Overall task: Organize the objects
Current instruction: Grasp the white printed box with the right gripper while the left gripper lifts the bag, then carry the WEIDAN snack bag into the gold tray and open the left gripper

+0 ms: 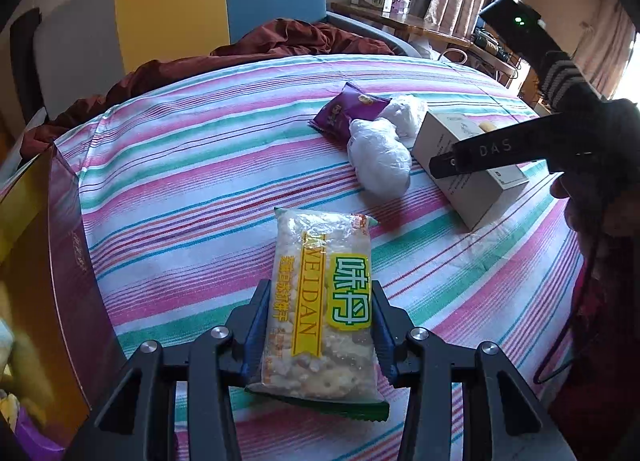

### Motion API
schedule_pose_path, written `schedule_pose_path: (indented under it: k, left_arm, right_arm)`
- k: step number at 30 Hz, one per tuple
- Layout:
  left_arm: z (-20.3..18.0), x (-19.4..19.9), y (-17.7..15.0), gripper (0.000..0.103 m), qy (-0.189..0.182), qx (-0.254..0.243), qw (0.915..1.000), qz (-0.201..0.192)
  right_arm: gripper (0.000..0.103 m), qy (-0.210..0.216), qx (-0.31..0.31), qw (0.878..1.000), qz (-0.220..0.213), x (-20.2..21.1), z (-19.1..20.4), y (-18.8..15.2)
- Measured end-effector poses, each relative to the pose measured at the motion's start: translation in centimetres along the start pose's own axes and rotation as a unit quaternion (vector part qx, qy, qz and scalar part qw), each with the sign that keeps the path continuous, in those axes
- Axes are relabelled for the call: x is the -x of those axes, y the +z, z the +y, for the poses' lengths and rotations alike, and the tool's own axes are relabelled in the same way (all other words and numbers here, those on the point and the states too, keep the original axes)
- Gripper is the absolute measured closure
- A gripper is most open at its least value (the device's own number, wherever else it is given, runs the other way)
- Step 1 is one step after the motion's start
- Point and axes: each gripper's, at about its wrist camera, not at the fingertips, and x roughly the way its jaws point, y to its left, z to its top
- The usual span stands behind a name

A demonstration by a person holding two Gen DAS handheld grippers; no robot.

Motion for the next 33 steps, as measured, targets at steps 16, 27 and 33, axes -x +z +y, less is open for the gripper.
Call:
schedule_pose_path:
  k: [16,27,33]
  left_arm:
    - [14.2,11.6,1.0,0.057,0.016,0.154,0.9851,-0.076]
    - [29.8,9.9,-0.8,0.057,0.059,0.351,0.9339,-0.027]
    - [32.9,8.2,-1.3,0.057,0.088,0.386,0.9183,-0.012]
  right_arm:
    - [0.052,-0.024,0.020,0.999,-0.011,0.4,1.2,-0.3]
    - [0.052,-0.028,0.026,0.999,-0.011,-0.2,1.4,0.3]
    - [0.052,-0.032,0.032,0.999,-0.012,-0.3,1.7,0.3]
